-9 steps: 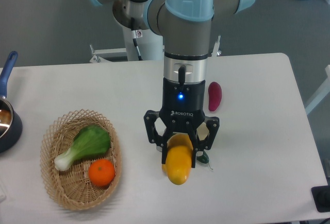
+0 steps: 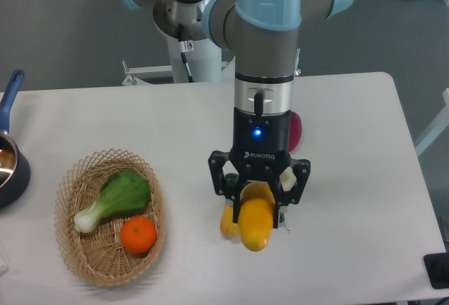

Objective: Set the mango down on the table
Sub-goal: 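Carry the held yellow mango with the gripper toward the open table area, then lower the yellow mango onto the table beside the cucumber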

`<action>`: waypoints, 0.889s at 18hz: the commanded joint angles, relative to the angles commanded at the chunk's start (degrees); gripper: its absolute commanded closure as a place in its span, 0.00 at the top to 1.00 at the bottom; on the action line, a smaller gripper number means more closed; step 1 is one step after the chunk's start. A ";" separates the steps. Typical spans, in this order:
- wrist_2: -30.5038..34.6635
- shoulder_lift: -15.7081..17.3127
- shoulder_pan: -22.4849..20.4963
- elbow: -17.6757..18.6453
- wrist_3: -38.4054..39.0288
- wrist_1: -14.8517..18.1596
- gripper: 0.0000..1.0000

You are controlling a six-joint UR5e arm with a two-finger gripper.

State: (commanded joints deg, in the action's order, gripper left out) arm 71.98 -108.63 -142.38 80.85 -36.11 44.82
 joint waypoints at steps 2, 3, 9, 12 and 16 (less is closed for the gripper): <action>-0.17 0.00 -1.14 0.53 -2.46 0.09 0.33; -0.18 0.00 -1.23 0.53 -3.43 0.17 0.33; 1.31 -1.75 -1.76 4.39 -13.36 0.09 0.33; 4.74 -3.16 -3.34 5.45 -18.19 0.00 0.33; 5.27 -2.90 -5.88 10.35 -27.04 0.00 0.33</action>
State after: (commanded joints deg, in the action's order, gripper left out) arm 77.26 -111.54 -148.26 91.21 -63.15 44.82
